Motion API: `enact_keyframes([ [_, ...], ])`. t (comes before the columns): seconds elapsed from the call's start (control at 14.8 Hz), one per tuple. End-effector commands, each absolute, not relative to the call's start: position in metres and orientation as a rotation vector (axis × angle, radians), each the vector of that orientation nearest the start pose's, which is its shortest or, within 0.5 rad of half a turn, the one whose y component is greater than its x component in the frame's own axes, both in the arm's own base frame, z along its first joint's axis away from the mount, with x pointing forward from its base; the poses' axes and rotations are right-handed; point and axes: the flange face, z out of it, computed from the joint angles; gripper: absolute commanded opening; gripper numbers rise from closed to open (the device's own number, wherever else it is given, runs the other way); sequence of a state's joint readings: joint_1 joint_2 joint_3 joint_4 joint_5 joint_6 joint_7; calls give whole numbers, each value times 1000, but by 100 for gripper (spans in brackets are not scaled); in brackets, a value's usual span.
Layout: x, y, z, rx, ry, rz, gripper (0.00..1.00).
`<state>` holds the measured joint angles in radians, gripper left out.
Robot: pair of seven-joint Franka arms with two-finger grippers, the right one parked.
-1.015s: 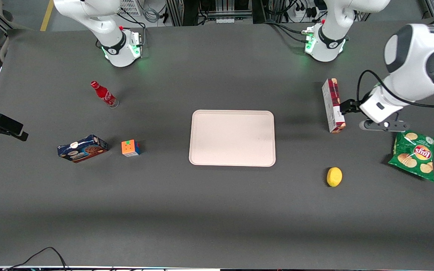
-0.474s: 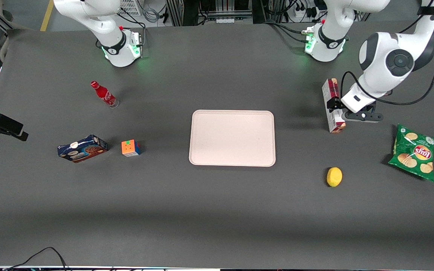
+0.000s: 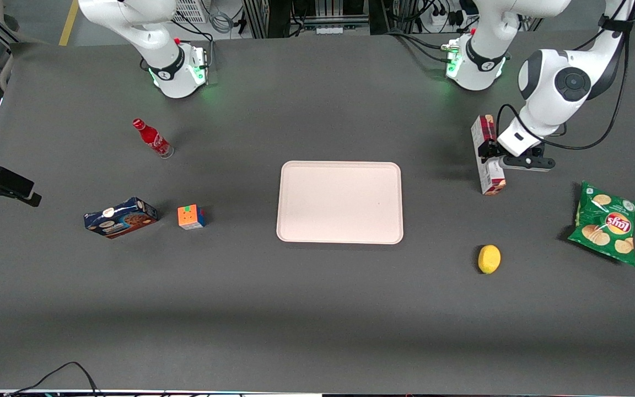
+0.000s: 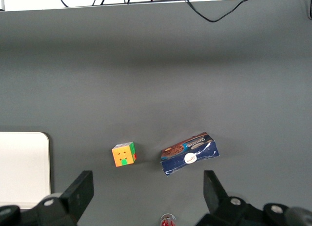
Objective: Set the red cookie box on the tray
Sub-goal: 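Close the left gripper around the cookie box, then lift the cookie box and carry it over the white tray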
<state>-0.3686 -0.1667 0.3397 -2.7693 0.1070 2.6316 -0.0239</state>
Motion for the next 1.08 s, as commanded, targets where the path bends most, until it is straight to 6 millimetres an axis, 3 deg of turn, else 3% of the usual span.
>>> enact_keyframes([
  [0.0, 366, -19, 240, -3134, 194, -64, 100],
  [0.54, 347, -17, 216, -3127, 185, 28, 97],
  [0.61, 346, -17, 216, -3127, 178, 32, 83],
  [0.68, 346, -17, 216, -3128, 161, 35, 61],
  [0.81, 346, -17, 216, -3128, 149, 42, 30],
  [1.02, 345, -17, 214, -3129, 125, 56, 4],
])
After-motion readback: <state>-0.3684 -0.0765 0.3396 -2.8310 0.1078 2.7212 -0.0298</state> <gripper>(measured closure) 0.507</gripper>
